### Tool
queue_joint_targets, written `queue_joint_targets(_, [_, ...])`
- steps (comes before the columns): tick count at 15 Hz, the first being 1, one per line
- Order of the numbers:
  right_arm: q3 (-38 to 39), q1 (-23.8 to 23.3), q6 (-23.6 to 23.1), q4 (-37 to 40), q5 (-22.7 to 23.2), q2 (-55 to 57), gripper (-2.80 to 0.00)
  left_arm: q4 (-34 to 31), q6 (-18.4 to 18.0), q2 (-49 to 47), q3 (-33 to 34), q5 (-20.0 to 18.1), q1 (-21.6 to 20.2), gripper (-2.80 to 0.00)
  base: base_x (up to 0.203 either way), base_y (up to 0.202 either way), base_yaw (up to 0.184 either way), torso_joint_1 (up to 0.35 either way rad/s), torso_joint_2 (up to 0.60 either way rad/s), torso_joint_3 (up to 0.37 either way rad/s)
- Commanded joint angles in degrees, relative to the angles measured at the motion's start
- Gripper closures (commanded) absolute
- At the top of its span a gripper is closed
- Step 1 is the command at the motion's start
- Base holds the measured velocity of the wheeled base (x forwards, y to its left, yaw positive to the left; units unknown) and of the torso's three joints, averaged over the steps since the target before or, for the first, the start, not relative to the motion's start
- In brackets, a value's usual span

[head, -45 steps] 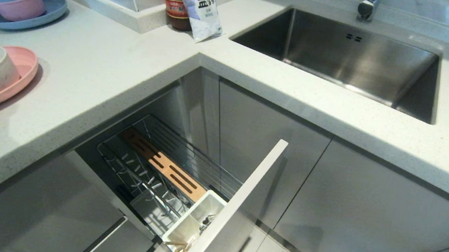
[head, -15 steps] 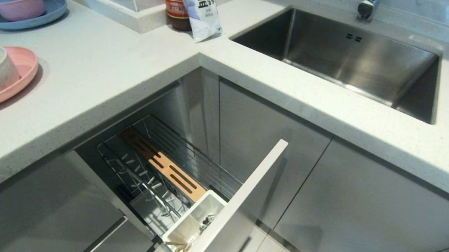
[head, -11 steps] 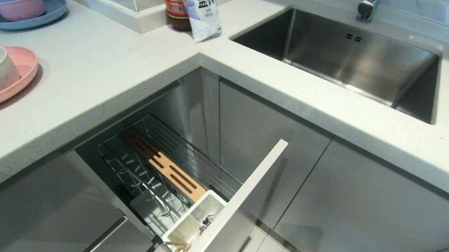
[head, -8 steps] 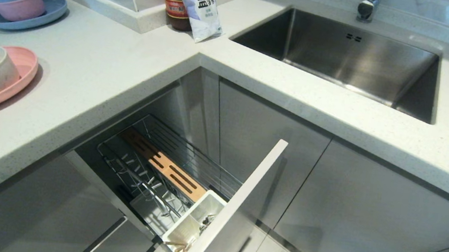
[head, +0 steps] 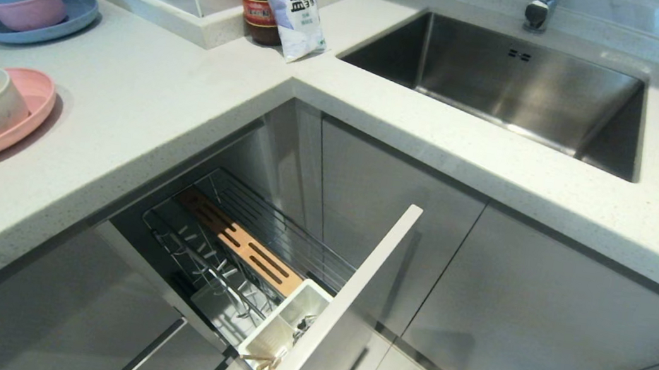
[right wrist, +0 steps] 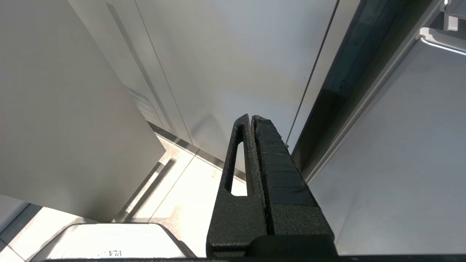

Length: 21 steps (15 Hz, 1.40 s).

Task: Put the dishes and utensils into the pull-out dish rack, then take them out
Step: Take the chopsticks out of the cupboard, then take the fork out of the cupboard

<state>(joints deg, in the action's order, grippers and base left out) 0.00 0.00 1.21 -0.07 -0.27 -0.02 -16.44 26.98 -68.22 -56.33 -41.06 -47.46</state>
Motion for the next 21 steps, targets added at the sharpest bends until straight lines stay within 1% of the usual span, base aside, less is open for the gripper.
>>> queue_joint_targets(1, [0.1, 0.0, 0.0, 0.0, 0.0, -0.2, 0.0, 1.0, 0.2, -1.4, -0.1, -0.3, 0.0, 0.0, 0.0, 0.0, 0.0, 0.0, 0.0, 0.0])
queue_joint_targets(21, [0.1, 0.0, 0.0, 0.0, 0.0, -0.2, 0.0, 2.1, 0.1, -2.6, -0.1, -0.3, 0.0, 0.0, 0.0, 0.0, 0.0, 0.0, 0.0, 0.0])
